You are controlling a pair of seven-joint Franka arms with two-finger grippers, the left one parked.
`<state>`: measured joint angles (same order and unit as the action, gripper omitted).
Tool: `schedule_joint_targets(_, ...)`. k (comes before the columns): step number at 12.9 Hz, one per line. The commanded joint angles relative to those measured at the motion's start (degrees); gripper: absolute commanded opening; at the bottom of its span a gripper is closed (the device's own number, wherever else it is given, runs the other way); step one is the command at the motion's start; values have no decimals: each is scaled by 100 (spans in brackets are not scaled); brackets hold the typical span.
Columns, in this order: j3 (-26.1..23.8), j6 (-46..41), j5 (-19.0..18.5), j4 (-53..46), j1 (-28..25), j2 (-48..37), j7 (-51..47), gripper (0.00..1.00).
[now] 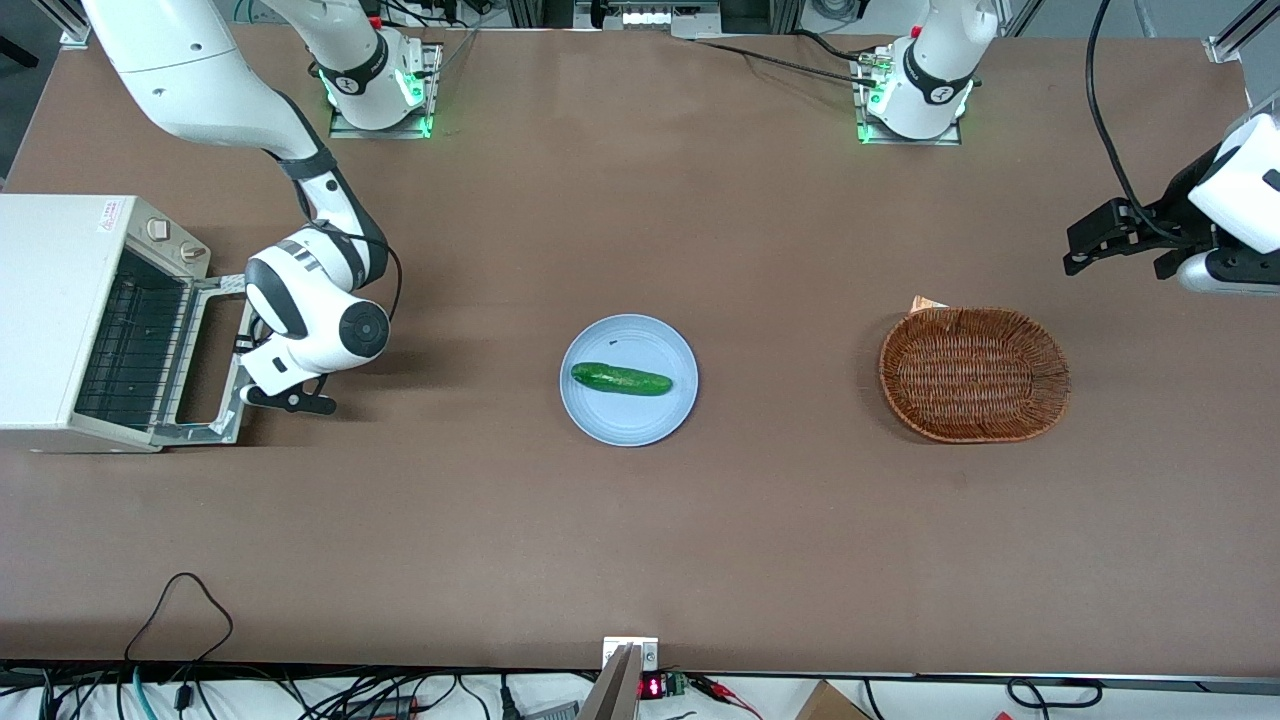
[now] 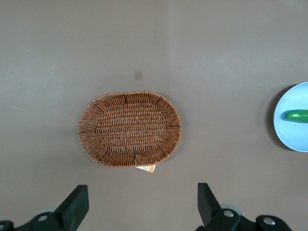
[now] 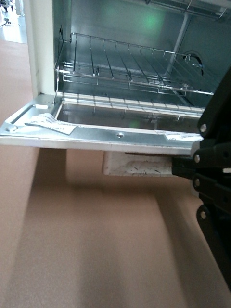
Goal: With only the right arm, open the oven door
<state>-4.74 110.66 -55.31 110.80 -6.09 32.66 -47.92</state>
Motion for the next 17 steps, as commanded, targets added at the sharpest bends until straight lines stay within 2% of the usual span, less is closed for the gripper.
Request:
schedule_joint_targets(1, 131, -27, -120, -146, 64, 126, -16, 0)
schedule_joint_targets(14, 123, 148, -112, -164, -15, 399, -25, 0)
schedule_joint_targets(15, 131, 175, -85, -164, -24, 399, -34, 0)
schedule_joint_targets(17, 131, 289, 238, -164, -59, 390, -104, 0)
